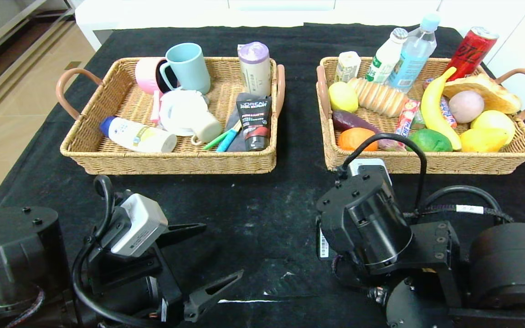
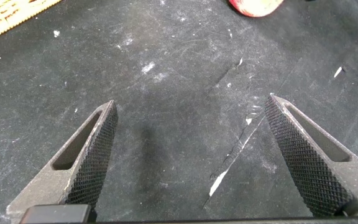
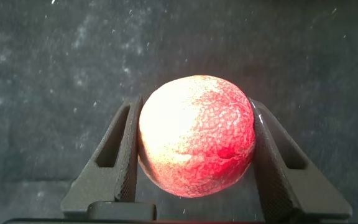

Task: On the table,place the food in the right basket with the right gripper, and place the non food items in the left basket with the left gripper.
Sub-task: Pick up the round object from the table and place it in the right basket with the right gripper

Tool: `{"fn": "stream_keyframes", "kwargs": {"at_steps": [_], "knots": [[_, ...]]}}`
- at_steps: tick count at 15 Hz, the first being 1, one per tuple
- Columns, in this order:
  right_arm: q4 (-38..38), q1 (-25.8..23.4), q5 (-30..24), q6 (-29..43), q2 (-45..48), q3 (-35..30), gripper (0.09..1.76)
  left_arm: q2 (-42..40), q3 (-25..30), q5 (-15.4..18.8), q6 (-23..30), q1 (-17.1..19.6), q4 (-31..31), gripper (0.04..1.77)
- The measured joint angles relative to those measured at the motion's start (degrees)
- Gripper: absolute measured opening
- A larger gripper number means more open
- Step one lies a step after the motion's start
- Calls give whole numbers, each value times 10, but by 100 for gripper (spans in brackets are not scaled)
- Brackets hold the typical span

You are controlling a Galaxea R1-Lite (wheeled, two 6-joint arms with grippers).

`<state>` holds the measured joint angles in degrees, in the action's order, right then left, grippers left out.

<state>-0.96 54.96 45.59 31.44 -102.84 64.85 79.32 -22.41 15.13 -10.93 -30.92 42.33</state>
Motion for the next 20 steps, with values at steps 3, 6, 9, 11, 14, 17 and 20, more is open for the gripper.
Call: {"fn": "stream_keyframes", "kwargs": {"at_steps": [3,6,9,11,14,17,20], "knots": [[-2,1,24,-15,23,0,108,1,0,0,-1,0,-1,172],[-2,0,26,-34,57,1,108,3,0,0,-1,0,0,172],[-2,-1,22,-72,95,-5,108,2,-1,-2,-3,0,0,172],[-2,-5,20,-94,113,-7,108,-2,-5,-6,-3,1,1,172],[-2,-10,12,-157,136,-2,108,-10,-7,-5,-3,1,0,172],[3,-12,11,-227,156,33,108,-20,-12,-6,-17,0,1,172],[-2,-41,11,-300,163,66,108,-27,-12,-6,-17,1,0,172]]}}
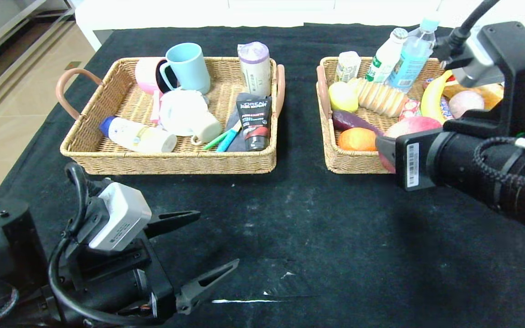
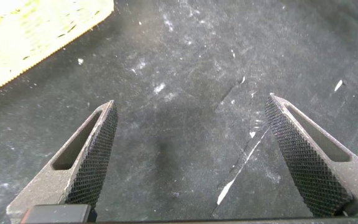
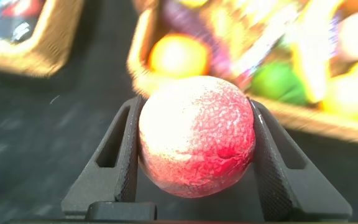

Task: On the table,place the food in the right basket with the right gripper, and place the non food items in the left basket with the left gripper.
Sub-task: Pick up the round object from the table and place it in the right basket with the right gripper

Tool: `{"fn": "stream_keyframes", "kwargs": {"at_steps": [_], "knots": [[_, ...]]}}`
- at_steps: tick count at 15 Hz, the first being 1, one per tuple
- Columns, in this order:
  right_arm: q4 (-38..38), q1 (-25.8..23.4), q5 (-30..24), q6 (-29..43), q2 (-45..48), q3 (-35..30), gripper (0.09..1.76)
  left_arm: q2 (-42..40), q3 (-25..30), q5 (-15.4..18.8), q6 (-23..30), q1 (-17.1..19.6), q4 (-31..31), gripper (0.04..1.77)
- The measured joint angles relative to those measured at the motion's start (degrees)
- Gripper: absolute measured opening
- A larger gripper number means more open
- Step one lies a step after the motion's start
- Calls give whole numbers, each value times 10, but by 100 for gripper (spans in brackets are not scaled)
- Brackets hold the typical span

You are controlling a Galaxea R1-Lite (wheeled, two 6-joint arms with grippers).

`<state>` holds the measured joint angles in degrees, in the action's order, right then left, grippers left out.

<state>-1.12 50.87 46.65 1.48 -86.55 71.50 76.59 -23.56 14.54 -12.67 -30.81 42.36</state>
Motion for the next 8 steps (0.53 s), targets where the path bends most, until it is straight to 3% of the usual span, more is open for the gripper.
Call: {"fn": "stream_keyframes", "kwargs": {"at_steps": [8], "knots": [[-3,-130,-113,-36,-49,109,108,2,2,1,-2,0,-1,172]]}}
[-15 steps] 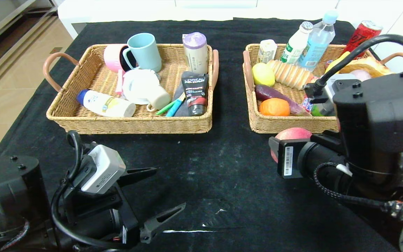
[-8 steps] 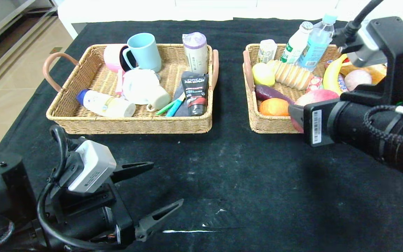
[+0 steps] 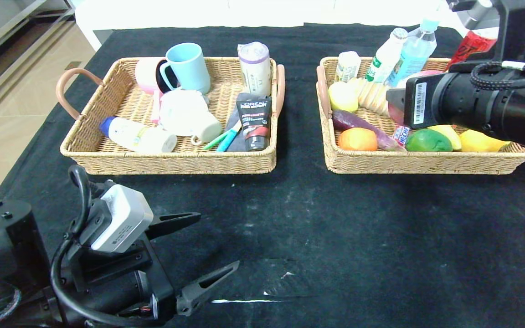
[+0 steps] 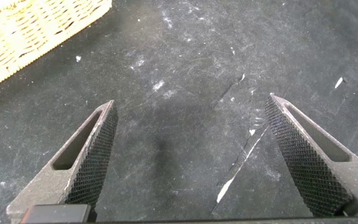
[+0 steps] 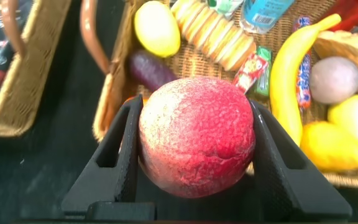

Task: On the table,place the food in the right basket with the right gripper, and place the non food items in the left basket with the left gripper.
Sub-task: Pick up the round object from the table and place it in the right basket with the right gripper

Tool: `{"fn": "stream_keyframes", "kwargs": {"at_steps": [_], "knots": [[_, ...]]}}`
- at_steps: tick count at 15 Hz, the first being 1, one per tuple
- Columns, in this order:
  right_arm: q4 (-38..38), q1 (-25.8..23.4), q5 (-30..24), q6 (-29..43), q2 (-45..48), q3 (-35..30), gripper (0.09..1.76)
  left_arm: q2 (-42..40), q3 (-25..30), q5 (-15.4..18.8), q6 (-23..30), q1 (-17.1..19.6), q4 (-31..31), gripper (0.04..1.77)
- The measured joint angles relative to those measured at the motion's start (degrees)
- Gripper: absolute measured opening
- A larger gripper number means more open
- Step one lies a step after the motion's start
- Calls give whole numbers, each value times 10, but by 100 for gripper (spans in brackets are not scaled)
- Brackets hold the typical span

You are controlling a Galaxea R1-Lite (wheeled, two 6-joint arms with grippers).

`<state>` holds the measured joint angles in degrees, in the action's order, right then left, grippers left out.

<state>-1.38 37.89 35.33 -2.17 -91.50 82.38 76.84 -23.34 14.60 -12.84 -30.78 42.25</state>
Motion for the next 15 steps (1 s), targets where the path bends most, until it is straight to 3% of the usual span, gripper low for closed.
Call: {"fn": "stream_keyframes", "kwargs": {"at_steps": [5,9,15], "knots": [[-26,-65,-42,5,-56,43,108,1,0,0,-1,0,1,172],[-69,-88,-53,5,-105,64,108,1,0,0,-1,0,1,172],[-73,-109,-51,5,-146,83,113,1,0,1,-1,0,1,172]]}}
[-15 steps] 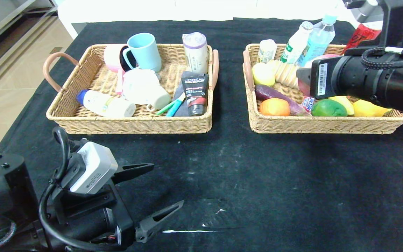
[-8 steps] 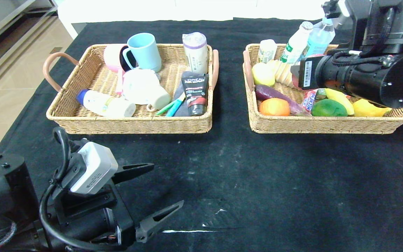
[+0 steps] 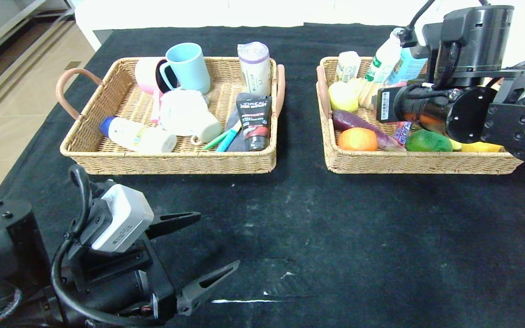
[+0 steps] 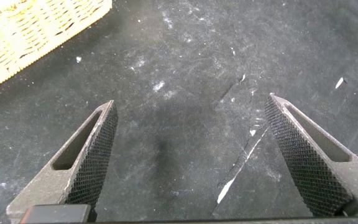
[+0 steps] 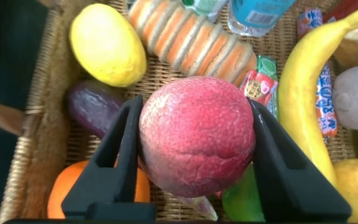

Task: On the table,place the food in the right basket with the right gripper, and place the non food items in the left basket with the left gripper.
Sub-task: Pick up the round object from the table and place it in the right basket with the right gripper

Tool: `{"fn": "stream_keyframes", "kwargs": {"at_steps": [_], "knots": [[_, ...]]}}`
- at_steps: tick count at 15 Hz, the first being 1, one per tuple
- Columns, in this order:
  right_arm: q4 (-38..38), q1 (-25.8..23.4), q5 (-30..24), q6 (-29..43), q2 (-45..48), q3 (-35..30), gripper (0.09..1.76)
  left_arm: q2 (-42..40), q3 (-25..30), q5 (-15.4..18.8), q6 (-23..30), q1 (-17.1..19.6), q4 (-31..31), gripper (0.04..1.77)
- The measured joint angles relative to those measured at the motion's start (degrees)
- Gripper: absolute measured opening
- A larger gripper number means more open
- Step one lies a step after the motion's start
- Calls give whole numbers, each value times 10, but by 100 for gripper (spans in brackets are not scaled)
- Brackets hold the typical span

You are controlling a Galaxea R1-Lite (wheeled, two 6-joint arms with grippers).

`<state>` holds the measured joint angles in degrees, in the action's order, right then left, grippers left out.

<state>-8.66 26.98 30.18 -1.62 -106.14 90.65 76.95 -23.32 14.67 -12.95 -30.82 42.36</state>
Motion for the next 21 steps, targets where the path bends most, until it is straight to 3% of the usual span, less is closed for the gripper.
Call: {"fn": "stream_keyframes", "kwargs": {"at_steps": [4,8,16,21], "knots": [[-1,-2,9,0,-5,0,137,1,1,0,0,0,0,172],[-1,1,11,1,-2,-1,150,2,1,1,-1,0,-1,172],[5,16,17,1,16,-17,163,1,0,0,-1,0,0,172],[6,27,16,0,79,-99,167,-5,0,-8,-17,-1,0,172]]}}
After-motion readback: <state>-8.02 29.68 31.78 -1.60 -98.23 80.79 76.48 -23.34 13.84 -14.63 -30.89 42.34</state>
